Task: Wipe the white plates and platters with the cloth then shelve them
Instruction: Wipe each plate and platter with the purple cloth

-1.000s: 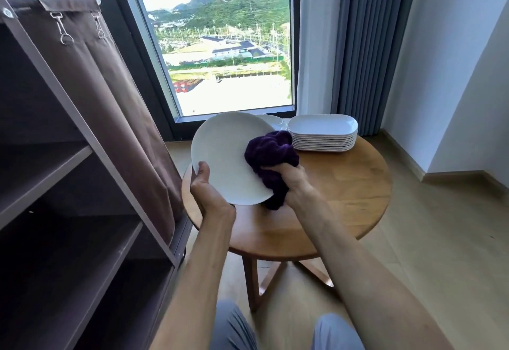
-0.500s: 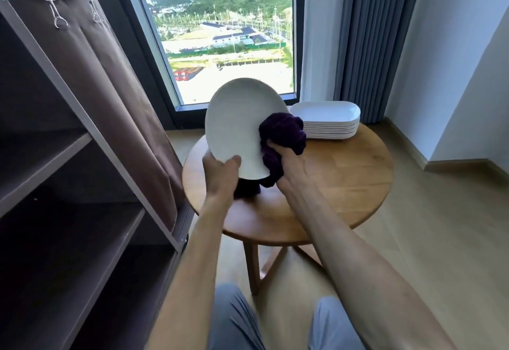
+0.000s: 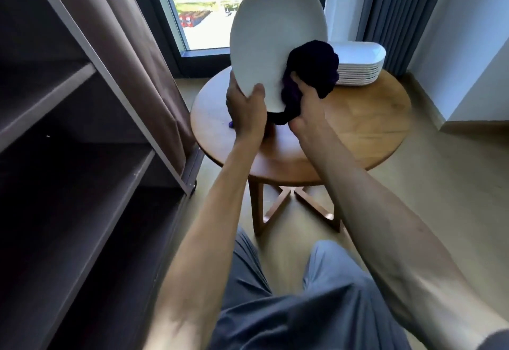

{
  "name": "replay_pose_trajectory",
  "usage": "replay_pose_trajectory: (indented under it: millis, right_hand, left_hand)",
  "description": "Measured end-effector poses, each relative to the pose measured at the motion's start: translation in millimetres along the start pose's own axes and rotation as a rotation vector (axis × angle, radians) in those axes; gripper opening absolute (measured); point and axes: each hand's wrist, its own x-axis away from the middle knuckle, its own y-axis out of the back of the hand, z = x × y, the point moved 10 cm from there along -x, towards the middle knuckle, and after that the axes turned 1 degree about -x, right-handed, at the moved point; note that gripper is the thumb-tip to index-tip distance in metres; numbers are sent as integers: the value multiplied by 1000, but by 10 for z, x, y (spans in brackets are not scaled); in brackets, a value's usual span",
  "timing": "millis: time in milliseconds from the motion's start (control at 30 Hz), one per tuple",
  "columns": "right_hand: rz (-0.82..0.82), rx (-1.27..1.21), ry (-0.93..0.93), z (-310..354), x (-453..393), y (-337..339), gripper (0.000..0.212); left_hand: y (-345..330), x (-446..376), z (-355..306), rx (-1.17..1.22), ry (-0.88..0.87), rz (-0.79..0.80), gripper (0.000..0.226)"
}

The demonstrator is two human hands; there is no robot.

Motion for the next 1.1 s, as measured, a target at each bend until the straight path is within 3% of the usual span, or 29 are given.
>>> replay_pose_trajectory:
  millis: [167,333,467,533,600,667,800,933,1033,1100]
  right_hand:
    - [15,134,146,385,-62,68,48]
    - [-96,-15,-42,-123,19,24,45]
    - [-86,-17,-98,-308,65,21,41]
    - [-123,6,-49,-166,30,141,32]
    - [-151,24,8,-12,-19,247,29]
    - [-152,41,37,49,-35,256,30]
    - [-145,1,-35,-150,-27,88,40]
    - [-100,7,-52,-149,-51,64,53]
    - [-41,93,41,158,-134,139,53]
    - [-40,164,100,326,-164,146,51]
  left_hand:
    - [177,-563,-243,-284,3,300,22]
    - [-19,-108,-64,-7,-4,127,48]
    - [63,80,192,-2,-15,-34,25]
    - [203,-143,147,-167,-42,58,17]
    - [237,-366,80,-401,-66,261,11]
    - [277,-505,-34,-457,-76,341,14]
    - [101,-120,-64,-125,-97,161,49]
    - [114,3,5,-158,-79,103,40]
    - [136,-448,-84,-482,-41,415,29]
    - [135,-541,-211,-456,-55,522,31]
